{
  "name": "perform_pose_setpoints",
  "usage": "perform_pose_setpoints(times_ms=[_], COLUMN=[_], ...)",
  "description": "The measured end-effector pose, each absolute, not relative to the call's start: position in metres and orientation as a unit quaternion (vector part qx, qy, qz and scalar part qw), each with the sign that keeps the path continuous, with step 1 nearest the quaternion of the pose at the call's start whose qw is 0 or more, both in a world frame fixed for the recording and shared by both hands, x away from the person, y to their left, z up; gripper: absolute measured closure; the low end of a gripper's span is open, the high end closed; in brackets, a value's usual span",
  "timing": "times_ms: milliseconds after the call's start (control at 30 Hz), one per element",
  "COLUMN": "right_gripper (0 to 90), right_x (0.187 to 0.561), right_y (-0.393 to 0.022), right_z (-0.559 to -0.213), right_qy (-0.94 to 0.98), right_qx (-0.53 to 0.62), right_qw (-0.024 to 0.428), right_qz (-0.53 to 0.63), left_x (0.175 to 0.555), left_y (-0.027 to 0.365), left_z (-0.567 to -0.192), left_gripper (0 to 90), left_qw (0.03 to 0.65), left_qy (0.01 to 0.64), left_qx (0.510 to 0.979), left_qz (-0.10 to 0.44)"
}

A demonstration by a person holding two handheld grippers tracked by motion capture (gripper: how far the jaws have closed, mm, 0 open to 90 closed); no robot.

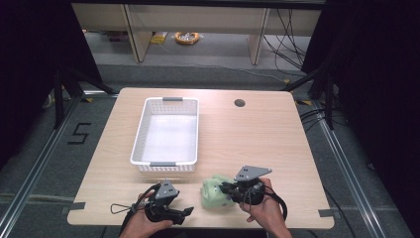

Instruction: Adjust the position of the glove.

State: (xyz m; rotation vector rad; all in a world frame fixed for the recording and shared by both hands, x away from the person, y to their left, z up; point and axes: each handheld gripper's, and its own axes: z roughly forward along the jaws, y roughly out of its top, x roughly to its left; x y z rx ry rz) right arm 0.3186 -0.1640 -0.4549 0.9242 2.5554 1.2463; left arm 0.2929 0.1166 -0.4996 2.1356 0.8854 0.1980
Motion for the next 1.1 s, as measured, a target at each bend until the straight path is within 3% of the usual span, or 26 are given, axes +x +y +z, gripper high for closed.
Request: perform_pose_setpoints(times_ms=[733, 933, 1100], right_gripper=[79.3, 63.4, 58.7], right_x=[0.319, 0.322, 0.326], right_y=[-0.154, -0.165, -0.186], right_z=[-0.487, -0.48, -0.469], right_qy=[0.868, 0.851, 0.828], right_qx=[0.314, 0.339, 0.378], right_qw=[0.051, 0.045, 0.063], right_qz=[0.381, 0.398, 0.408], left_x=[0.294, 0.297, 0.299], left_y=[0.117, 0.117, 0.113], left_z=[-0.501, -0.5, -0.498], left_gripper=[24.7, 23.7, 22.7], left_qw=[0.403, 0.415, 0.436], left_qy=[0.358, 0.368, 0.377], left_qx=[0.839, 0.831, 0.817], left_qz=[0.073, 0.049, 0.023])
